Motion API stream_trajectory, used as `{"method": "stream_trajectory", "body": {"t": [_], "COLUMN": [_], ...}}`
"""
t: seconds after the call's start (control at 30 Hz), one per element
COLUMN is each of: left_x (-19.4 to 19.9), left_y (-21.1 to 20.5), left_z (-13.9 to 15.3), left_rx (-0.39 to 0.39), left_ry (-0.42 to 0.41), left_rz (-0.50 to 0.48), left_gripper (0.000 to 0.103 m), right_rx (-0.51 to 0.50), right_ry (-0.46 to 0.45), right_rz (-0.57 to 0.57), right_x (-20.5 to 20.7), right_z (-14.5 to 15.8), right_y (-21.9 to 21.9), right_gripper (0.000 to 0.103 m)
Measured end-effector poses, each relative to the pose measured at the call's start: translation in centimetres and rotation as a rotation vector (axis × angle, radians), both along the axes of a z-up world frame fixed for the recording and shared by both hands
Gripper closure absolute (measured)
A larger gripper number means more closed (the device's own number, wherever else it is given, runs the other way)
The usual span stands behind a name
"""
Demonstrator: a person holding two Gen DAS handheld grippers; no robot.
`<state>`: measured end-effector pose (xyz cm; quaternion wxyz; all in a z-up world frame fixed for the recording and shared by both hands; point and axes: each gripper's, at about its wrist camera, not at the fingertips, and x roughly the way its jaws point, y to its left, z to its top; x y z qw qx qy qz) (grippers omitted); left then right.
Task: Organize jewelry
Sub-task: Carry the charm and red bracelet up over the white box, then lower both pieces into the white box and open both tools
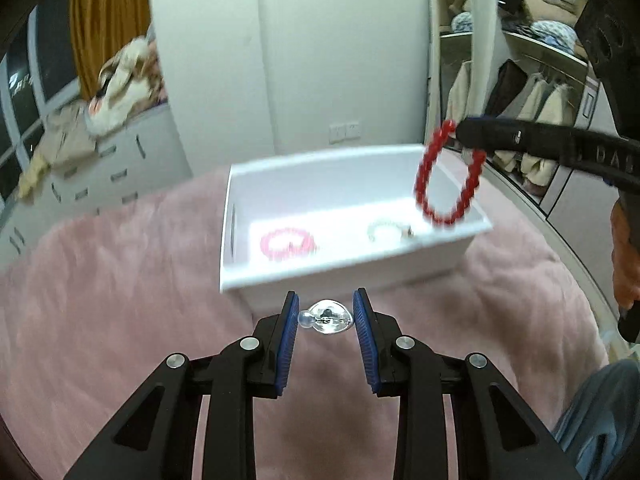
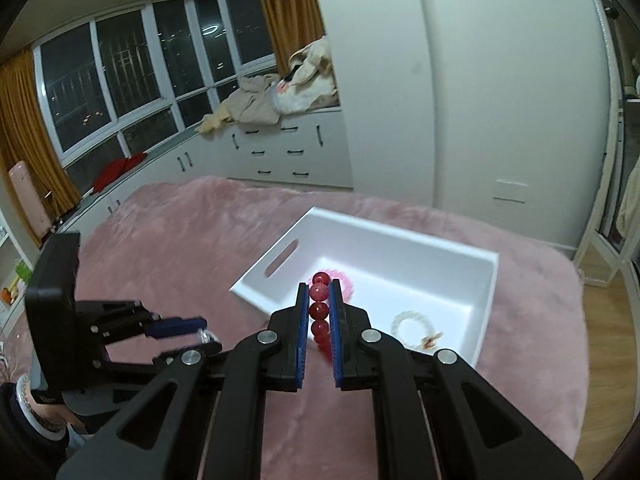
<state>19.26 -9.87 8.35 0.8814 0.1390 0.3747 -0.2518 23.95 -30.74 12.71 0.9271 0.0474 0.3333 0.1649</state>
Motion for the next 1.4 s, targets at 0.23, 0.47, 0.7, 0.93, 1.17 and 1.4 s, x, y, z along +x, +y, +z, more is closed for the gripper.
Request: {"method": "stream_trajectory", "body": {"t": [0.23,0.47,0.7,0.93,1.17,1.4], "left_x": [3.4,7.4,12.7,16.5,18.8,19.7], "left_y": [-2.6,-4.3,-5.8,-7.2,-8.5,-9.4], "left_z": [3.0,3.7,1.6,-2.4,-6.8,-10.4], "left_rx": [0.022,0.052,0.093,0.137,0.211,0.294], "left_ry": [-0.049,-0.06,-0.008,0.086,0.156,0.191], "left_rz": [-0.037,-0.024,0.019,0.056,0.083,0.103], "left_gripper": [0.07,0.07,0.07,0.07,0.07,0.069], "right_rx": [-0.036,-0.061,-0.088,-0.083,-0.077,-0.096], "right_ry": [-0.027,-0.03,0.028,0.124,0.266,0.368], "right_rz": [-0.026,-0.044,-0.057,-0.069,-0.079,-0.086], "right_x": [1.2,3.0,6.3,9.3,12.6,14.5], "right_z": [1.3,1.3,-0.8,-4.1,-9.1,-13.2], "right_y": [-1.3,-2.6,-3.3,-3.9,-3.8,-3.5], "right_gripper": [0.093,0.093,0.093,0.093,0.093,0.093]}}
